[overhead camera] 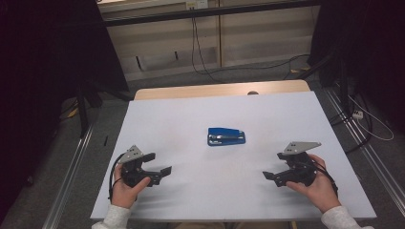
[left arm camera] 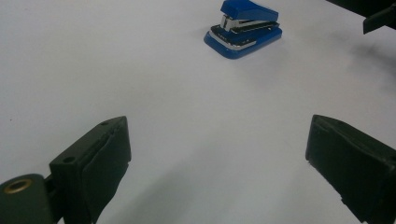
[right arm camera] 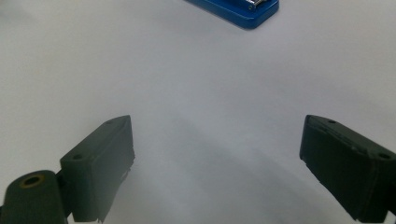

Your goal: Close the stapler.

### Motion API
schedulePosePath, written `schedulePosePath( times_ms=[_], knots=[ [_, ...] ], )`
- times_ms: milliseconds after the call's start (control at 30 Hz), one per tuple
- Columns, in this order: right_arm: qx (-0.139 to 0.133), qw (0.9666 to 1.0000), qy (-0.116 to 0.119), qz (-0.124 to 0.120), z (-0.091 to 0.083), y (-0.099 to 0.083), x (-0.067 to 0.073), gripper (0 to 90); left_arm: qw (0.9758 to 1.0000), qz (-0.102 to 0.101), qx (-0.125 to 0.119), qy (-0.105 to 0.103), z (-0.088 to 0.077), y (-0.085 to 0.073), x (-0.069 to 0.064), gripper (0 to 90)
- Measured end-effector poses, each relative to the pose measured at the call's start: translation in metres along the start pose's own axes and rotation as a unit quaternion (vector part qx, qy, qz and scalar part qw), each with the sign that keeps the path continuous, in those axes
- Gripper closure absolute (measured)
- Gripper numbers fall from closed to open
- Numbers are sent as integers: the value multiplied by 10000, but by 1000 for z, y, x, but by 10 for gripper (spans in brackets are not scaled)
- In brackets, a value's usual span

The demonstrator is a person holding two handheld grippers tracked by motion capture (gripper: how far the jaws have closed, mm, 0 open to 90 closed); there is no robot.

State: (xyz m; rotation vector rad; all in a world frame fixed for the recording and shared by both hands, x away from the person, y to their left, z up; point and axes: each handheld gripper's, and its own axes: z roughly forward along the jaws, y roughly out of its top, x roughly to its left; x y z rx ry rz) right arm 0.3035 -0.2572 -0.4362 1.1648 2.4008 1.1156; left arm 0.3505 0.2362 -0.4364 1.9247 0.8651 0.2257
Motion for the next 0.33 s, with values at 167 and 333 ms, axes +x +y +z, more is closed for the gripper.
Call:
schedulePosePath(
  times_ms=[167,333],
  knots=[
    [16,10000,-16,-4,-5,-4,3,90,10000,10,63,60,-7,-5,2,70],
    [-3,10000,-25,-31,-10,-6,5,90,10000,-53,31,62,-7,-6,2,70]
  ],
)
